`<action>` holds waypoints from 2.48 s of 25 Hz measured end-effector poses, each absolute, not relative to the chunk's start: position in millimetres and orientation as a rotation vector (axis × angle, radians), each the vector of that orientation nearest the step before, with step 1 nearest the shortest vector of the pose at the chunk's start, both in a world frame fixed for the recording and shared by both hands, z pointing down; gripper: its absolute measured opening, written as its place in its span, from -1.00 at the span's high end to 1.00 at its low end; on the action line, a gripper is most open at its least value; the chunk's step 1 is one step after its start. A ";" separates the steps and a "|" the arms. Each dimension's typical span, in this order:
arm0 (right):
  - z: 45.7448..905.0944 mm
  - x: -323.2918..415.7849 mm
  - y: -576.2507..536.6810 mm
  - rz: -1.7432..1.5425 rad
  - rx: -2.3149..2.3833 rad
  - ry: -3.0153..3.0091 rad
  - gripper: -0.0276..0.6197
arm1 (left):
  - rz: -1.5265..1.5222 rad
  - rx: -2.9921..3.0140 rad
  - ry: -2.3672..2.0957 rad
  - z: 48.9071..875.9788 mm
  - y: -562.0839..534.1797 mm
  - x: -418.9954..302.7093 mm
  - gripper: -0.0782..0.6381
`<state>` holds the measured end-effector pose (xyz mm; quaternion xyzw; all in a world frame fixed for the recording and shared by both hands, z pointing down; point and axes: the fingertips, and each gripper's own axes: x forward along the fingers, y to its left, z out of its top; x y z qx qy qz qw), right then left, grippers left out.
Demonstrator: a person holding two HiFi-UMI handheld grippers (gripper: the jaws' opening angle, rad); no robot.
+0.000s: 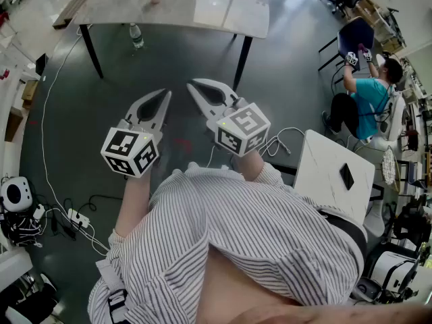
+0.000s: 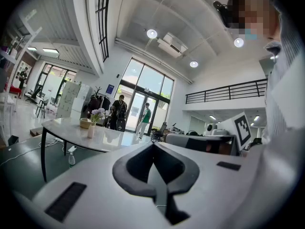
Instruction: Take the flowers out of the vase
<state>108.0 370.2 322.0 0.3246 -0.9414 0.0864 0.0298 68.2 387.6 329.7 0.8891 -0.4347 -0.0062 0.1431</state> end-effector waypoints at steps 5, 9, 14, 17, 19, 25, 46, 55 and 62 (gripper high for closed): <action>323.5 113.4 361.8 0.287 1.000 -2.919 0.87 | 0.015 2.565 -1.291 331.4 383.0 67.3 0.76; 326.7 117.1 358.5 0.296 0.980 -2.914 0.87 | 0.013 2.553 -1.292 332.7 378.7 69.5 0.76; 328.3 117.5 356.4 0.292 0.979 -2.916 0.87 | 0.024 2.547 -1.291 336.4 371.8 72.0 0.76; 323.3 127.9 348.4 0.389 1.067 -2.969 0.87 | 0.032 2.549 -1.281 338.2 366.7 72.6 0.76; 322.4 132.4 343.4 0.437 1.087 -2.982 0.87 | 0.034 2.546 -1.276 338.9 363.1 73.3 0.76; 331.1 134.4 334.1 0.481 1.052 -2.962 0.87 | -0.025 2.514 -1.224 342.6 355.1 88.0 0.76; 359.4 142.2 286.4 0.496 0.995 -2.928 0.87 | -0.050 2.392 -1.217 381.4 311.7 102.3 0.76; 361.6 81.0 195.9 0.506 0.991 -2.921 0.87 | -0.036 2.423 -1.214 374.6 217.5 45.5 0.76; 335.8 29.4 111.7 0.448 1.080 -2.939 0.87 | -0.021 2.476 -1.179 358.0 134.3 -4.5 0.76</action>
